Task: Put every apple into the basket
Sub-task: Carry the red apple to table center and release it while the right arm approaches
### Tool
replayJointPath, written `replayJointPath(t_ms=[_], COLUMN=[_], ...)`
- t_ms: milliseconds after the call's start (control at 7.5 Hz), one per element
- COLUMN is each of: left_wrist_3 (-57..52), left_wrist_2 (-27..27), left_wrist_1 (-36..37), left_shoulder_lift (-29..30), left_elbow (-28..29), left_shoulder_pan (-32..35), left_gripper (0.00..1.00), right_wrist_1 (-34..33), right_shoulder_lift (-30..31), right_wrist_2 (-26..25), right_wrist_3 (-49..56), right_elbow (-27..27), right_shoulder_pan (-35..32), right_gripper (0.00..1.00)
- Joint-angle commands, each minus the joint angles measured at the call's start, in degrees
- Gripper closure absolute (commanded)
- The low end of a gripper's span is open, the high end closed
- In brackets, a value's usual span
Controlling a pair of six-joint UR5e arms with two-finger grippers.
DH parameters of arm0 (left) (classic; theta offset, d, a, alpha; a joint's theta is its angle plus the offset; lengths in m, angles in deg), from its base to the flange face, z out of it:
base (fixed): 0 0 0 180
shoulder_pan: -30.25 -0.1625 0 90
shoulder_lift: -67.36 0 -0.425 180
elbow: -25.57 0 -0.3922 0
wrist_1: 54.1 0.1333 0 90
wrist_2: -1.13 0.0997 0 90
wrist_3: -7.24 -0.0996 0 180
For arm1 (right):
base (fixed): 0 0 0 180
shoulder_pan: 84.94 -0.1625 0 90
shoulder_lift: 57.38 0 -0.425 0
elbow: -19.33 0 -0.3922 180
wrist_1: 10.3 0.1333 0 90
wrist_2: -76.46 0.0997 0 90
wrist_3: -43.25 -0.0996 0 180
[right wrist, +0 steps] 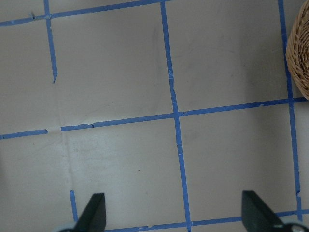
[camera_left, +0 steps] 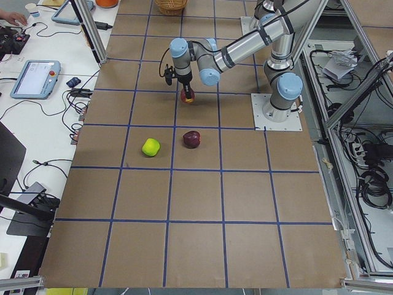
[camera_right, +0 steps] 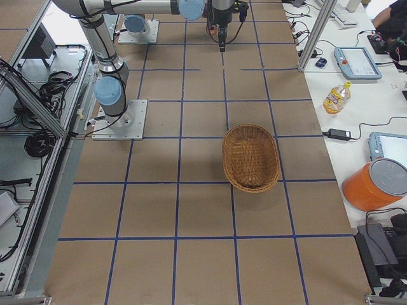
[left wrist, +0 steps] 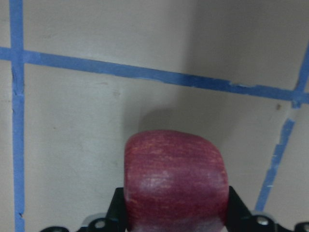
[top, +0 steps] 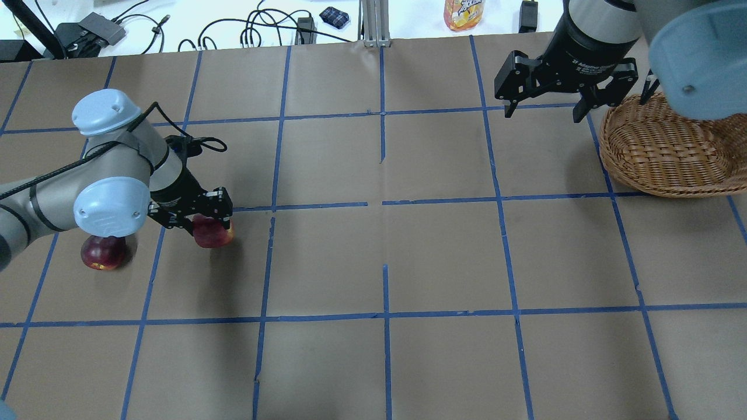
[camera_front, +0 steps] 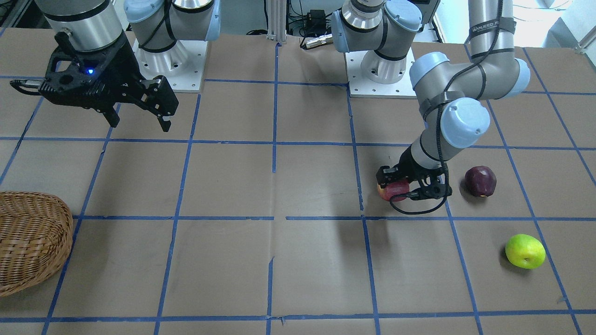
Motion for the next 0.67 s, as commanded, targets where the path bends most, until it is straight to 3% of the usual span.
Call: replayJointPath(t_ms=[0,133,533], left_wrist_3=[13.7,23.6,32.5], left_wrist_2=[-3.1,-9.4,-10.0], left_wrist_1=[0.6,5.2,16.3], left_shoulder_lift=[1.9,3.6,9.3], left_elbow=[4.5,5.6,6.2], left_shoulder_pan=[13.0,16.3,23.2], left_gripper=[0.85,0.85,0.83], right_wrist_1=[0.0,0.1,0.1], right_shoulder_lift=[-0.1,0.0,0.0], right_wrist_2=[0.0,0.0,0.0], right_wrist_3=[0.1,0.1,0.1], right_elbow=[0.0,0.0,0.0], right_shoulder_pan=[0.0,0.0,0.0], right_gripper=[0.00,0.00,0.00])
